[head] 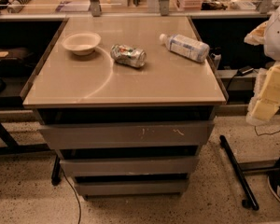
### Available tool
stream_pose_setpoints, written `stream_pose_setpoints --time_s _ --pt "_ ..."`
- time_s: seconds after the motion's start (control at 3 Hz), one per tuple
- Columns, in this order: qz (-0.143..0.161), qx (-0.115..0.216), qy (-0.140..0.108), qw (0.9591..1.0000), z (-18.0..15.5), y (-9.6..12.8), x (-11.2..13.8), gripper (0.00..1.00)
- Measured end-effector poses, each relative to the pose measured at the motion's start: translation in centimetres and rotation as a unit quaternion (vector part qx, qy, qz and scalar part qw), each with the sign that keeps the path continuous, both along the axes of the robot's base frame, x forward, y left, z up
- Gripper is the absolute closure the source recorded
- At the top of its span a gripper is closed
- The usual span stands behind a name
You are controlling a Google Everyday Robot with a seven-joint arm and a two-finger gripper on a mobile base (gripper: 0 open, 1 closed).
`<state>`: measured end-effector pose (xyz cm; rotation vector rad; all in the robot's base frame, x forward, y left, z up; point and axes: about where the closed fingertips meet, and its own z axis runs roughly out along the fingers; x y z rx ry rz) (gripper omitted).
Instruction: Open bottom drawer
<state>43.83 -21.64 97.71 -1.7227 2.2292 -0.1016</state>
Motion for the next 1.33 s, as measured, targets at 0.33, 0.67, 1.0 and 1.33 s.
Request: stream_pose_setpoints --time_s 0.33,0.67,1.0,1.33 --pt "0.0 0.0 0.0 1.0 0.0 0.0 0.0 0.0" --pt "0.012 0.013 0.022 0.9996 -2.0 0.2 -0.1 0.0" --pt "0.042 0.028 0.048 0.9976 -6.2 1.2 -1.3 0.0" --pt "0.075 0.029 0.071 0.9942 -12.4 1.6 -3.4 0.0"
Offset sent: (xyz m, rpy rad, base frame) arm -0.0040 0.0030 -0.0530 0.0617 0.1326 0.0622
